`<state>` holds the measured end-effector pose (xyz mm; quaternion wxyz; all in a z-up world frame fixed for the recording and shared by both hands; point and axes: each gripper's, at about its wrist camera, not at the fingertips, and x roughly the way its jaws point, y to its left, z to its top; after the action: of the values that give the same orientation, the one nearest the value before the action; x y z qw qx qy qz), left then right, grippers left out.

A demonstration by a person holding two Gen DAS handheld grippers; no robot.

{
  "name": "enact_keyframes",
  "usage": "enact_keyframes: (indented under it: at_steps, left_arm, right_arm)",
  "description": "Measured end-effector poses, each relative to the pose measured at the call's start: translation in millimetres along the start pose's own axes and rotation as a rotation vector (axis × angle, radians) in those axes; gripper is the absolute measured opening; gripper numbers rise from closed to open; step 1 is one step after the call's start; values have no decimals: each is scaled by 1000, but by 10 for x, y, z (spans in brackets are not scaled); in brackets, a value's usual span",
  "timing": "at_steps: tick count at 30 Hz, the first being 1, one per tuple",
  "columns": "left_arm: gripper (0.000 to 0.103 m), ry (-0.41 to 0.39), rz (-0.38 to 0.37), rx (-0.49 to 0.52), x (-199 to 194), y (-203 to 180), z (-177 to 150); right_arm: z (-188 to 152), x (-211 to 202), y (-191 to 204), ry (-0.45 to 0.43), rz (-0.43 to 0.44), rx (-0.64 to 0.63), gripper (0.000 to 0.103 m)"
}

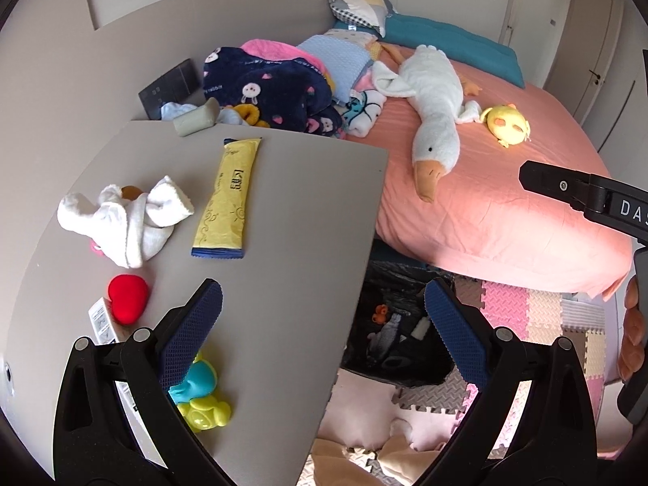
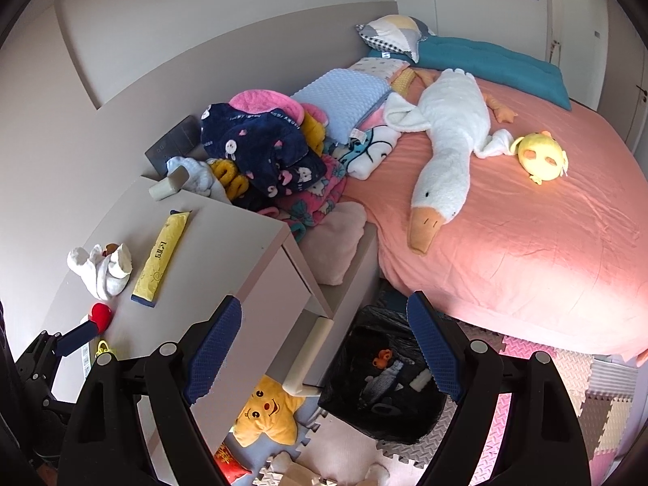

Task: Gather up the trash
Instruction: 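Move both tools back over the desk, then grasp the white box with the left gripper while the right gripper grasps the frog toy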

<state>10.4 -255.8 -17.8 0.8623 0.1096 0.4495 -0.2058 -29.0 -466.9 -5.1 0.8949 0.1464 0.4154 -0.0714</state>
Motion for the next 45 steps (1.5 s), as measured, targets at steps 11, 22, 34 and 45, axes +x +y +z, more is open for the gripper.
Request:
enact_keyframes:
  at_steps: [11,22,34,45]
  left_arm:
    - [97,16,87,-106,-111,600,-228]
    - [97,18,166,-250,-162,1196,-435]
    - [73,67,182,-456,53,1724,-641]
    - [48,110,192,-444,190,1818,-763]
  right_arm:
    - [-47,184,542,38,72,-68,84]
    - [-133,328,1018,65,129,-133,84]
    - [-185,427,1302,82,140,-177,84]
    - [-272,494,1521,99,160,-215,84]
